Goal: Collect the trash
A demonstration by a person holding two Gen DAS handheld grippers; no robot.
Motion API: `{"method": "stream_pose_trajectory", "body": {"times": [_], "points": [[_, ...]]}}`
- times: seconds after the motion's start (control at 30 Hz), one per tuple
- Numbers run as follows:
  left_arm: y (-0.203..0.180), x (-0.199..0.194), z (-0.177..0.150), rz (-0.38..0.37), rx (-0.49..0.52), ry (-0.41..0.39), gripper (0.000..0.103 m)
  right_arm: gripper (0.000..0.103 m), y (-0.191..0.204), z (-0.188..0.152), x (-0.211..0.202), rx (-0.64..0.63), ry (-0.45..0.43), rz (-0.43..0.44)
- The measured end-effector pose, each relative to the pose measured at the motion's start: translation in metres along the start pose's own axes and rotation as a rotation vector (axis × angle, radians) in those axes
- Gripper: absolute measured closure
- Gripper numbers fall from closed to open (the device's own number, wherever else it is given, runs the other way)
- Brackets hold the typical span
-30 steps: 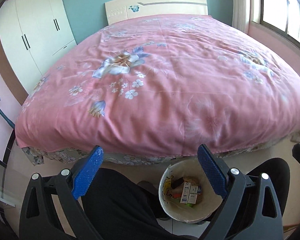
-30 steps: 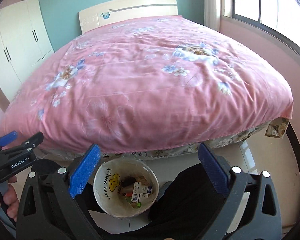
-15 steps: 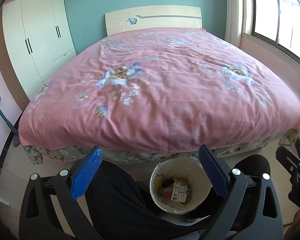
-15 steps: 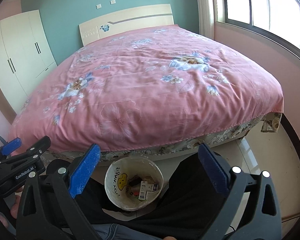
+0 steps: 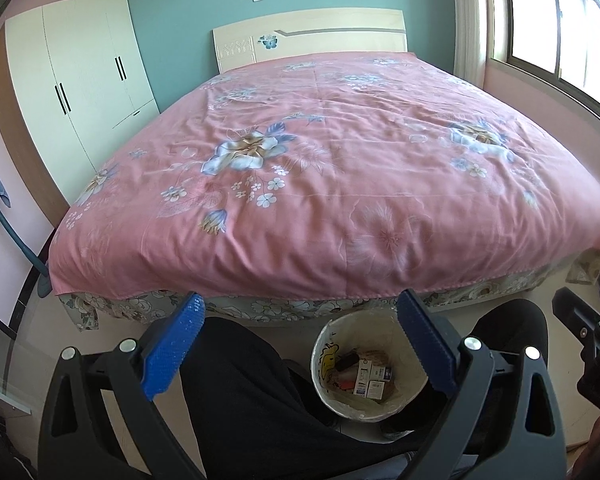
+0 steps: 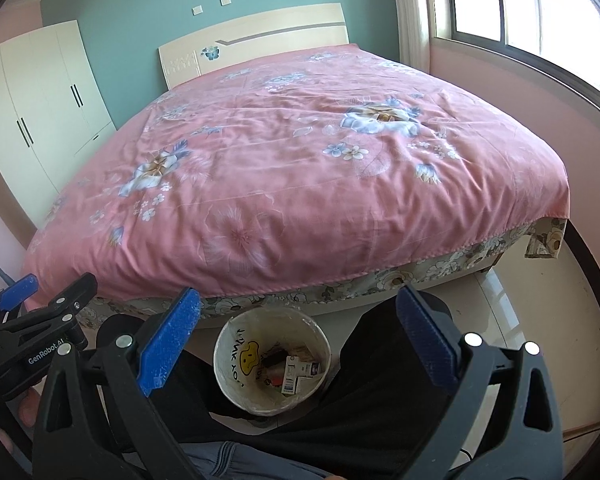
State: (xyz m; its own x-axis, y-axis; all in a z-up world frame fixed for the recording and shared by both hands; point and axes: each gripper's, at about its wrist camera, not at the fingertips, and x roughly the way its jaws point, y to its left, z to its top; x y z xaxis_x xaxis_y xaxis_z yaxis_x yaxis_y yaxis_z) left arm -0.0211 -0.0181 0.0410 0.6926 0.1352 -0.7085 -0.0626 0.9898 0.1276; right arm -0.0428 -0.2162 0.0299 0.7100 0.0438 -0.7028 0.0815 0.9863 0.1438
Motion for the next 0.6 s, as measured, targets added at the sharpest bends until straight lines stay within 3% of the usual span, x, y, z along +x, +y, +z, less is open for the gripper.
{"method": "stream_pose_trajectory", "body": {"times": [0.6], "points": [[-0.0007,-0.0008,-0.0002,-0.003,0.003,-0.004,0.005,0.007,0.0086,-0.0019,0.0,-0.024,0.003,0.007]]}}
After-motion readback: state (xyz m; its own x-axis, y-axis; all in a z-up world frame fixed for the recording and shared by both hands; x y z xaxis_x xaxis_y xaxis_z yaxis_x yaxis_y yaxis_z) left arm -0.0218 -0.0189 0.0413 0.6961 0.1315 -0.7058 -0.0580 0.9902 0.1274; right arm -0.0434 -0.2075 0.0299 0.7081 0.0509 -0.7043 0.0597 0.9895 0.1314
